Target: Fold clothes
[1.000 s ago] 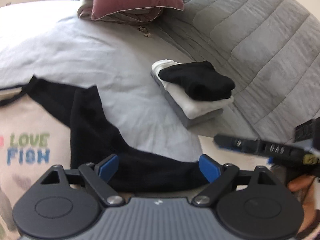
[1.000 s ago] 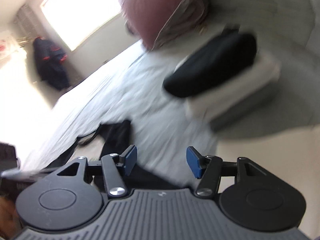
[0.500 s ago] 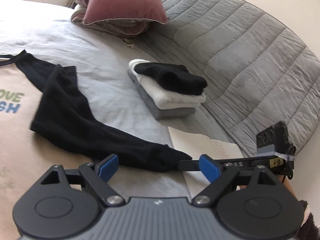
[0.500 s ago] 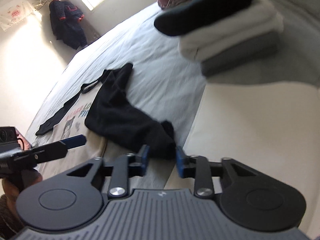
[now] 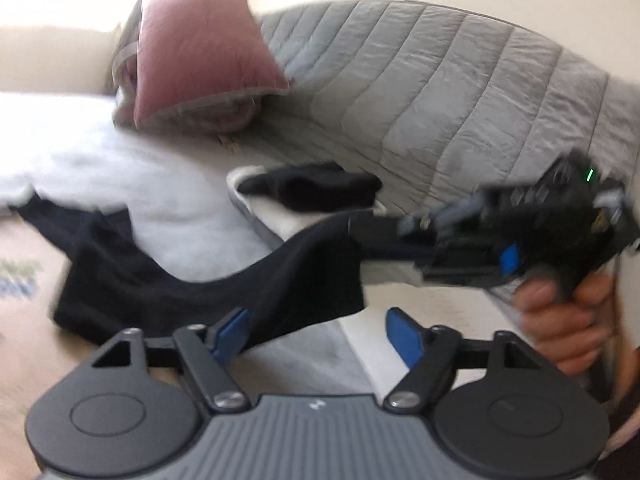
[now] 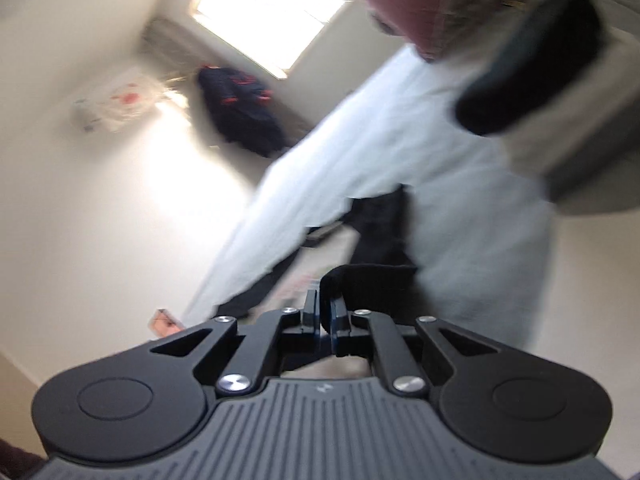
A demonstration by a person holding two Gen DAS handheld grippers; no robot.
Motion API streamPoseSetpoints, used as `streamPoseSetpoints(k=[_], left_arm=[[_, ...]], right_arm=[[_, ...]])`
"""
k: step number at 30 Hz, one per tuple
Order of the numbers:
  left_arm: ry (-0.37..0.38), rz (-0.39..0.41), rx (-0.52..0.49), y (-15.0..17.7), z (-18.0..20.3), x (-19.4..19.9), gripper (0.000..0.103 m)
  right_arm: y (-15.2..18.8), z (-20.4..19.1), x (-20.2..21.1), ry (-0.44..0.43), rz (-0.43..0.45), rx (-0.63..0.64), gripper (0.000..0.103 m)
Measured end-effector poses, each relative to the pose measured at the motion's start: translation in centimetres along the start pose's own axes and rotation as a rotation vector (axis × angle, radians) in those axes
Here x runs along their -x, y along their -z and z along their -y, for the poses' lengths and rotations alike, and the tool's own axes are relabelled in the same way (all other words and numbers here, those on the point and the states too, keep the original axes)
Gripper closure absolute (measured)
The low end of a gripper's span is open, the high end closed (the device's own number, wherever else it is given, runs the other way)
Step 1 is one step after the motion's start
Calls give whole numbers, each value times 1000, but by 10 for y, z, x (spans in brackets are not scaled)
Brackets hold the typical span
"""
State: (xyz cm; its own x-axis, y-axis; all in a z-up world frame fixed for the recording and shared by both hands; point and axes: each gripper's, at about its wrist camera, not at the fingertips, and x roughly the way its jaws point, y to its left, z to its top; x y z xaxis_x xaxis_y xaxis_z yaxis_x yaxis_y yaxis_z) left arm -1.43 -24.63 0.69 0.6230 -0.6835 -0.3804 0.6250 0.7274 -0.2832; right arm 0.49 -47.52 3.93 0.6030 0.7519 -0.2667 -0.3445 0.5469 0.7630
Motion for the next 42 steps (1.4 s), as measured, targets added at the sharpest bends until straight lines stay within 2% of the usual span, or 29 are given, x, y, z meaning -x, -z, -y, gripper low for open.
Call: streamPoseSetpoints(k=[4,8,10,11,12,13,14,17,19,20,22,24,25,26,28,32,37,42], left_arm=[[-124,64,-118,-5,8,10,40],[-164,138,-104,-18,2,25,43],[-202,174,-88,-25,-6,31,50],[-221,192,-79,-29,-9,35,59],[-230,201,-59,-35,-16,37,76],[-240,210,-39,-41,-23,39,88],[-233,207,-16,-48,-30,42,94],[-236,206,-17,-65,-48,50,94],[-254,213,-15,-75,-64,58,94],[-263,216,-14,-81,-73,62,94],[-273,225,14,-88,-91,72,94],[-282,238,46,-94,-107,83,94],[-286,242,60,-96,-116,87,94],[-289,245,74,-97,-126,91,94],[-302,250,101,-99,-145,99,94],[-351,253,155,-97,-185,117,94],[-424,242,237,-75,-235,132,94],[-465,181,276,-53,-265,135,94]], right_arm=[[-6,-23,-19,-74,4,25,95],[-11,-34,-41,-117,8,9,95],[-14,-41,-47,-153,23,13,95],[-16,-44,-50,-174,32,12,95],[-18,-48,-51,-196,41,11,95],[-19,-51,-52,-212,50,12,95],[-20,-55,-52,-226,60,15,95],[-22,-63,-59,-233,105,36,88],[-23,-61,-63,-231,129,35,88],[-24,-59,-66,-214,138,30,88],[-25,-54,-76,-127,154,29,87],[-23,-48,-88,8,162,46,77],[-22,-45,-94,80,165,55,64],[-21,-41,-101,133,158,61,59],[-19,-33,-114,213,132,68,59],[-12,-25,-134,295,87,85,59],[-3,-33,-142,363,64,156,58],[5,-35,-155,422,43,209,57]])
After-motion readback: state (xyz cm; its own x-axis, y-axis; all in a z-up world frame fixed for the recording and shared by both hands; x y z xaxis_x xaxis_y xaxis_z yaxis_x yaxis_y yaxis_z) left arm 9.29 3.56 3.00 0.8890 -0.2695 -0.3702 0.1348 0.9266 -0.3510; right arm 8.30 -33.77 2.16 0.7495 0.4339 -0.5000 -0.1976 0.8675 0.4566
